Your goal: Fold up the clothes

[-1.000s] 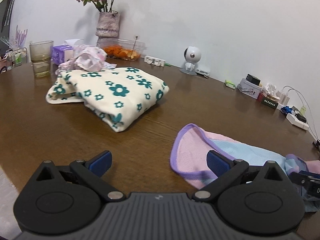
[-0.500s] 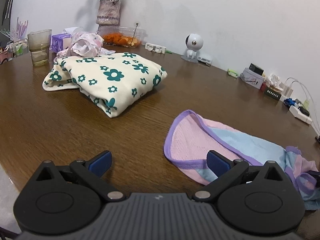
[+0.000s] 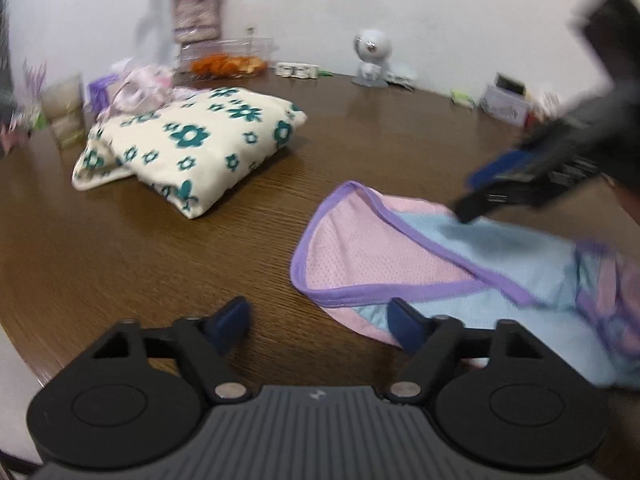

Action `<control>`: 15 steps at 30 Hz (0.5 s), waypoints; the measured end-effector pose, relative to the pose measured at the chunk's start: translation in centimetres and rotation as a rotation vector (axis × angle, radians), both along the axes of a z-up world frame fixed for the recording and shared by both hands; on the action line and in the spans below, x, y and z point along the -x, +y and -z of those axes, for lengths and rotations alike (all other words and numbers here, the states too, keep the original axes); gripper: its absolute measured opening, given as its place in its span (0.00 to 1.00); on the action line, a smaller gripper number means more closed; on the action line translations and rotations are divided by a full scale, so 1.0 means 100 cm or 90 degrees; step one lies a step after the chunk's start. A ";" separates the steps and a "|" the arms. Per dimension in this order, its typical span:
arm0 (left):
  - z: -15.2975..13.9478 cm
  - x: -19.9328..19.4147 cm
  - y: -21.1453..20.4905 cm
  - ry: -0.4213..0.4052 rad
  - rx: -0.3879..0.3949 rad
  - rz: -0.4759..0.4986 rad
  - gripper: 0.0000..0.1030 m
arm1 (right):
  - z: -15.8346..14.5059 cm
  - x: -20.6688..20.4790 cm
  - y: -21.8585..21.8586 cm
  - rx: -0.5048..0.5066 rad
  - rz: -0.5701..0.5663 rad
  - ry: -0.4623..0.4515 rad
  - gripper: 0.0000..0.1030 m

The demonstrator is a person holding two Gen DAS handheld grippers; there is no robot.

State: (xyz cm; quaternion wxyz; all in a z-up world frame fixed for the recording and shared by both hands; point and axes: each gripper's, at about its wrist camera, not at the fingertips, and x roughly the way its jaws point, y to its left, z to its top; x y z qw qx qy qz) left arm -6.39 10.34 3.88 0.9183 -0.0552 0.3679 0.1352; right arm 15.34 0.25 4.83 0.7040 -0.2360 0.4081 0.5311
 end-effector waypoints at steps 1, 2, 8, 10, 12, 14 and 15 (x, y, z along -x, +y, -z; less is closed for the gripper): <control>-0.001 0.000 0.000 0.000 0.001 0.006 0.55 | 0.006 -0.004 0.004 0.001 -0.006 0.019 0.48; -0.002 -0.001 -0.001 0.000 0.002 0.011 0.49 | 0.009 -0.008 0.004 -0.005 -0.006 0.033 0.40; -0.003 -0.021 0.008 -0.007 0.033 0.036 0.06 | 0.020 -0.002 0.001 -0.006 -0.003 0.003 0.02; -0.004 -0.037 0.013 -0.006 0.046 0.045 0.05 | 0.022 0.002 0.004 0.002 0.016 -0.022 0.02; -0.005 -0.068 0.019 -0.003 0.049 0.064 0.05 | 0.023 -0.001 0.000 0.008 0.054 -0.044 0.01; -0.008 -0.112 0.021 0.007 0.043 0.101 0.05 | 0.023 -0.015 -0.012 0.001 0.109 -0.047 0.01; -0.011 -0.137 0.022 0.018 0.039 0.116 0.05 | 0.024 -0.024 -0.021 -0.010 0.138 -0.041 0.01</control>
